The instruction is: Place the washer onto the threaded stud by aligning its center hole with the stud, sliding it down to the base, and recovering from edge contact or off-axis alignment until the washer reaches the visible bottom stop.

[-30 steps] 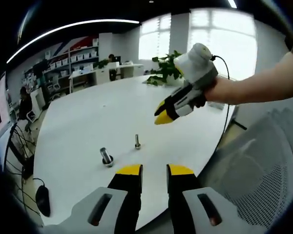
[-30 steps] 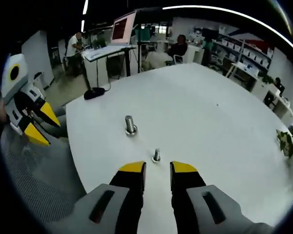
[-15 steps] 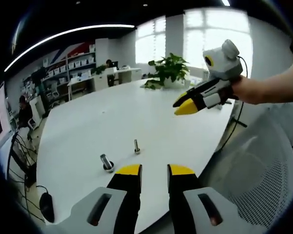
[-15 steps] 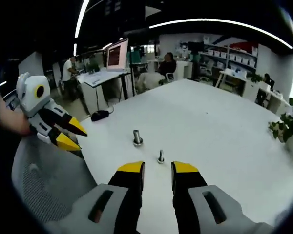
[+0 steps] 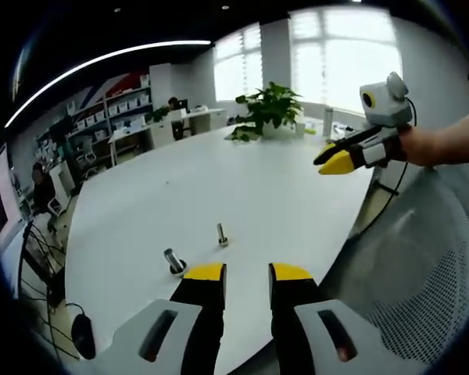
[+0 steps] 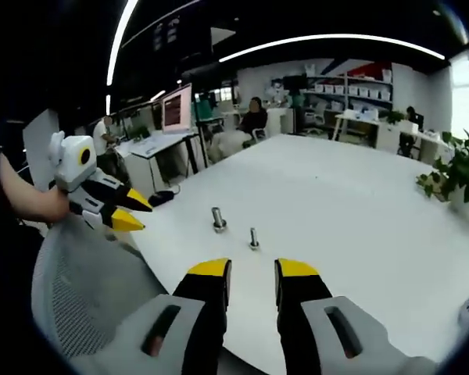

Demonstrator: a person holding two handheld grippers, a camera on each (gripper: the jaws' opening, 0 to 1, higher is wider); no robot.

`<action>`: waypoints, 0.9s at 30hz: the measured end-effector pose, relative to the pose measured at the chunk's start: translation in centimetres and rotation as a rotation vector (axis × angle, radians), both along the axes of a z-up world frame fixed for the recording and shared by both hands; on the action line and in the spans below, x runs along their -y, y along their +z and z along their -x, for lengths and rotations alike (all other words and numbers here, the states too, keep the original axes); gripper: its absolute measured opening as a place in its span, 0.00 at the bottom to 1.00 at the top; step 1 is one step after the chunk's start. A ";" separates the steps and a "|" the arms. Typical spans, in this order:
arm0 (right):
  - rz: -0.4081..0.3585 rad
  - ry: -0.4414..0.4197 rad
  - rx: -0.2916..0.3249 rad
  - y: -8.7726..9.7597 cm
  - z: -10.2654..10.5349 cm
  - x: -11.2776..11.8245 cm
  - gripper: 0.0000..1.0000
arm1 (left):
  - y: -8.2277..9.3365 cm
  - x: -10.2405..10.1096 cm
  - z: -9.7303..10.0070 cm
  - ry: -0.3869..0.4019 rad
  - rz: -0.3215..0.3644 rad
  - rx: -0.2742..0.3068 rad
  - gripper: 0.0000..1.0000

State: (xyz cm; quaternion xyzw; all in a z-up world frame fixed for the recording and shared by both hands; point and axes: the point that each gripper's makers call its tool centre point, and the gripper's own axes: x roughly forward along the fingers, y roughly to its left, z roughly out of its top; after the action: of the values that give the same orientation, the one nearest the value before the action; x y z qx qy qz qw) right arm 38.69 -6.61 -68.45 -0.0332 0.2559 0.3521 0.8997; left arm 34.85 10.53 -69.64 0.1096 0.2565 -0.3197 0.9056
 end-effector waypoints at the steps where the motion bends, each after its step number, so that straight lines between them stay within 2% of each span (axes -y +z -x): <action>1: -0.016 0.000 -0.008 0.0 0.3 -0.2 0.26 | 0.0 0.0 0.0 0.002 0.001 0.001 0.19; 7: -0.003 0.026 0.008 0.3 0.7 -0.5 0.28 | 0.1 -0.2 -0.1 0.015 0.007 0.001 0.20; 10: -0.012 0.036 -0.005 0.2 1.3 -0.3 0.28 | 0.0 -0.4 -0.2 0.026 0.003 -0.001 0.20; 13: -0.001 0.035 -0.028 -0.2 2.3 0.1 0.29 | -0.2 -1.0 -0.4 0.041 -0.036 0.005 0.20; 14: -0.006 0.023 -0.016 -0.1 2.6 0.5 0.29 | -0.2 -1.0 -0.4 0.044 -0.030 0.005 0.19; 16: -0.022 0.030 -0.030 -0.3 3.0 0.4 0.29 | -0.1 -1.0 -0.6 0.055 -0.019 0.003 0.20; 18: 0.001 0.038 -0.033 -0.9 2.8 0.4 0.29 | 0.0 -1.1 -0.6 0.061 -0.024 0.008 0.20; 23: -0.002 0.082 -0.015 -0.7 3.4 -0.7 0.29 | 0.2 -1.1 -0.5 0.065 -0.019 0.015 0.20; 27: -0.023 0.079 -0.028 -0.7 3.4 -0.4 0.29 | 0.2 -1.2 -0.5 0.081 -0.009 0.012 0.20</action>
State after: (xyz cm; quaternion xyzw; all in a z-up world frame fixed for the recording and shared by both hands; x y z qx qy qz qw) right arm 35.29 -6.19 -69.15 -0.0280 0.2629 0.3907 0.8817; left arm 35.38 11.75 -69.42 0.1051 0.2569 -0.2810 0.9187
